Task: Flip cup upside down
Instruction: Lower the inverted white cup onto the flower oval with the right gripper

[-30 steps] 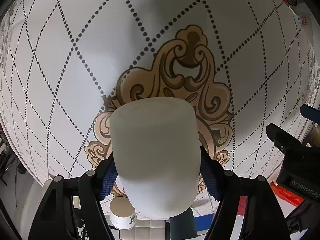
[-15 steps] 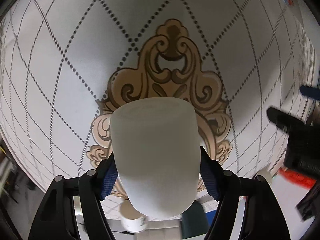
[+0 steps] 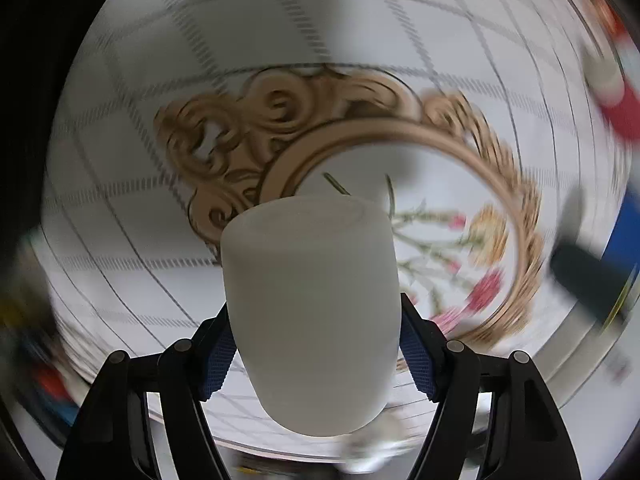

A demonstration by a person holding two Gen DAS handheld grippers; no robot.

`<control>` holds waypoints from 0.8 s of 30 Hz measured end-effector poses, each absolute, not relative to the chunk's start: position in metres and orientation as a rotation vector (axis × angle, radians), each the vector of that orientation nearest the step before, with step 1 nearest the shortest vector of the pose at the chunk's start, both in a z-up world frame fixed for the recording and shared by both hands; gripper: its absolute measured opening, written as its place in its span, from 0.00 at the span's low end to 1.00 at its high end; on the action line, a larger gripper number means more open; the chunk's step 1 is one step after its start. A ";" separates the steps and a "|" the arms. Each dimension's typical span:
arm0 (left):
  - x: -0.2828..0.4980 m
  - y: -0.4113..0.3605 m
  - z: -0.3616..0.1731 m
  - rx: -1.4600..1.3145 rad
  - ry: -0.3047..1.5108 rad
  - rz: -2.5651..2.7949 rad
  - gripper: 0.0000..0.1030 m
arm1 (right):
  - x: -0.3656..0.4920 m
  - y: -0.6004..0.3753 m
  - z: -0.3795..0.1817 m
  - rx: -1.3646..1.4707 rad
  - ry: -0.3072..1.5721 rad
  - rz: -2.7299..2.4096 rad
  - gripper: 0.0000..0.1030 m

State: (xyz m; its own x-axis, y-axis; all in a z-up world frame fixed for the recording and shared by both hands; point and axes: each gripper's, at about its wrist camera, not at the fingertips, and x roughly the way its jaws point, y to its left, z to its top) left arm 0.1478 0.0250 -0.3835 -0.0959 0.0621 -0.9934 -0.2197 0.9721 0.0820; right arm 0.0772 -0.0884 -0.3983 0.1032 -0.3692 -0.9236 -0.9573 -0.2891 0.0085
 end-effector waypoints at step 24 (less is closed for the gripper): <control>0.159 -0.025 -0.371 -0.037 1.627 0.160 0.88 | 0.141 -0.153 -0.423 -0.695 1.982 0.534 0.73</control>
